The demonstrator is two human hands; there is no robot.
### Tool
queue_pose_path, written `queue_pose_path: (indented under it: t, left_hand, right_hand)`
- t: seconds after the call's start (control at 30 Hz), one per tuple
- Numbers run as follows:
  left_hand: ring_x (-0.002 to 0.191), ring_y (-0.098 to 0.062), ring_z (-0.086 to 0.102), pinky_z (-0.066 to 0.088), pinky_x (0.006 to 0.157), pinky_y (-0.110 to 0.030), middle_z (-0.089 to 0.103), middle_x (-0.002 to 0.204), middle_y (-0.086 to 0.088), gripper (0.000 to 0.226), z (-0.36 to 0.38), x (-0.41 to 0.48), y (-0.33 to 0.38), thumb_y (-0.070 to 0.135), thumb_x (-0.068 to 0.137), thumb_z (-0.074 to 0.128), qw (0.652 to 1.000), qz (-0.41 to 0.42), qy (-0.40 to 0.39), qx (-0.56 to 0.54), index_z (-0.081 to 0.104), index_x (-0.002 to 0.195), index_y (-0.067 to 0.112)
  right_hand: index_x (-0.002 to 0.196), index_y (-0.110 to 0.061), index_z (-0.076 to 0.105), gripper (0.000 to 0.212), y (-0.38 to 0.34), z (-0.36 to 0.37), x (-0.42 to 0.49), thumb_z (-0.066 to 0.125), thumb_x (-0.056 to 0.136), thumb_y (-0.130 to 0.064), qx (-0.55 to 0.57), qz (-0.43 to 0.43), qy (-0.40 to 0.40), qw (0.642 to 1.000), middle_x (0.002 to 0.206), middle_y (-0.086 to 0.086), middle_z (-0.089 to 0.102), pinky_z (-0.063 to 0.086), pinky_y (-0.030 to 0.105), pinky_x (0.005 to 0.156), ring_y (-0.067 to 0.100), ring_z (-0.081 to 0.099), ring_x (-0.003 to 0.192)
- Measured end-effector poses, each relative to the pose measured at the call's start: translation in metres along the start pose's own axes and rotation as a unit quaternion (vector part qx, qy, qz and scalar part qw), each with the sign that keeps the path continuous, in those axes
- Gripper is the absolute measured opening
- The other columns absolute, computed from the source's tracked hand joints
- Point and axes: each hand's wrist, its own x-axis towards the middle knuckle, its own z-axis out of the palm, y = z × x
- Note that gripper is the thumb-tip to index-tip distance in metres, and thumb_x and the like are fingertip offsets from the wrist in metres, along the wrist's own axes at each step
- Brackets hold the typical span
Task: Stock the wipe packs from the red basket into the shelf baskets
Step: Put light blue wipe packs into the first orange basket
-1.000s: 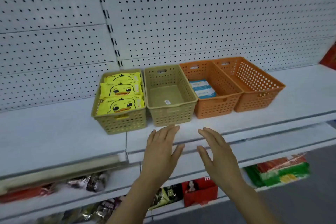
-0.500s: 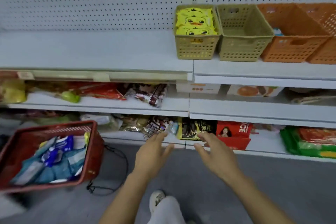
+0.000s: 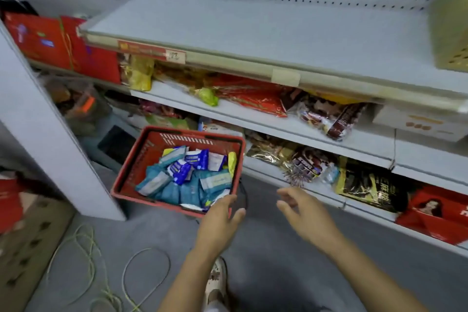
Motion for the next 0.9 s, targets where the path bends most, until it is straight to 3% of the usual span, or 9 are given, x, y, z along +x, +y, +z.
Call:
queue_pose_path:
  t: [0.23,0.37,0.47,0.57,0.67,0.77,0.9]
  left_hand:
    - [0.111,-0.015,0.060,0.045,0.094,-0.026,0.062,0.126,-0.001,0.039,-0.091,0.082,-0.115,0.031,0.095,0.058,0.997,-0.065,-0.036,-0.017,0.055,0.130,0.014]
    - [0.112,-0.018,0.059,0.045,0.097,-0.030,0.062,0.128,-0.005,0.040,-0.126,0.145,-0.163,0.029,0.095,0.058,0.995,-0.090,-0.028,-0.023,0.055,0.131,0.012]
    - [0.114,-0.021,0.057,0.044,0.100,-0.035,0.057,0.133,-0.009,0.043,-0.137,0.192,-0.187,0.028,0.095,0.059,0.994,-0.104,-0.014,-0.023,0.052,0.134,0.012]
    - [0.126,-0.027,0.049,0.039,0.105,-0.037,0.049,0.139,-0.011,0.042,-0.140,0.233,-0.203,0.025,0.097,0.055,0.997,-0.073,-0.002,0.007,0.051,0.135,0.007]
    - [0.123,-0.035,0.050,0.041,0.103,-0.040,0.052,0.135,-0.016,0.038,-0.140,0.272,-0.223,0.028,0.099,0.050,0.996,-0.089,0.013,0.020,0.056,0.130,0.007]
    - [0.114,-0.035,0.058,0.047,0.099,-0.044,0.058,0.127,-0.019,0.042,-0.136,0.313,-0.254,0.037,0.088,0.063,0.987,-0.156,0.030,-0.026,0.060,0.123,0.013]
    - [0.118,-0.039,0.056,0.047,0.096,-0.037,0.059,0.128,-0.023,0.038,-0.129,0.339,-0.258,0.022,0.099,0.050,0.964,-0.250,0.022,-0.083,0.057,0.127,-0.002]
  right_hand:
    - [0.115,-0.025,0.062,0.025,-0.072,0.104,0.100,0.057,0.090,-0.025,0.040,0.059,-0.038,0.997,0.111,-0.009,0.067,0.051,0.035,0.090,0.006,0.062,0.101]
    - [0.126,-0.021,0.055,0.033,-0.093,0.139,0.157,0.053,0.094,-0.023,0.023,0.114,-0.026,0.993,0.112,-0.004,0.065,0.054,0.036,0.085,0.012,0.063,0.097]
    - [0.134,-0.018,0.044,0.040,-0.100,0.153,0.191,0.051,0.094,-0.021,-0.081,0.120,0.007,0.989,0.123,0.004,0.055,0.054,0.037,0.074,0.022,0.063,0.097]
    - [0.136,-0.013,0.039,0.050,-0.097,0.159,0.218,0.054,0.088,-0.013,-0.299,0.104,-0.007,0.949,0.140,0.011,0.036,0.045,0.032,0.053,0.024,0.062,0.092]
    - [0.139,-0.001,0.034,0.057,-0.097,0.163,0.244,0.053,0.085,-0.005,-0.398,0.135,-0.038,0.907,0.139,0.019,0.036,0.051,0.036,0.061,0.028,0.061,0.098]
    - [0.145,0.002,0.014,0.060,-0.094,0.171,0.268,0.043,0.093,-0.007,-0.415,0.164,-0.092,0.890,0.140,0.023,0.033,0.047,0.038,0.073,0.032,0.057,0.110]
    - [0.146,0.002,0.012,0.058,-0.085,0.186,0.283,0.038,0.095,-0.008,-0.456,0.145,-0.108,0.872,0.131,0.022,0.046,0.042,0.036,0.067,0.031,0.061,0.106]
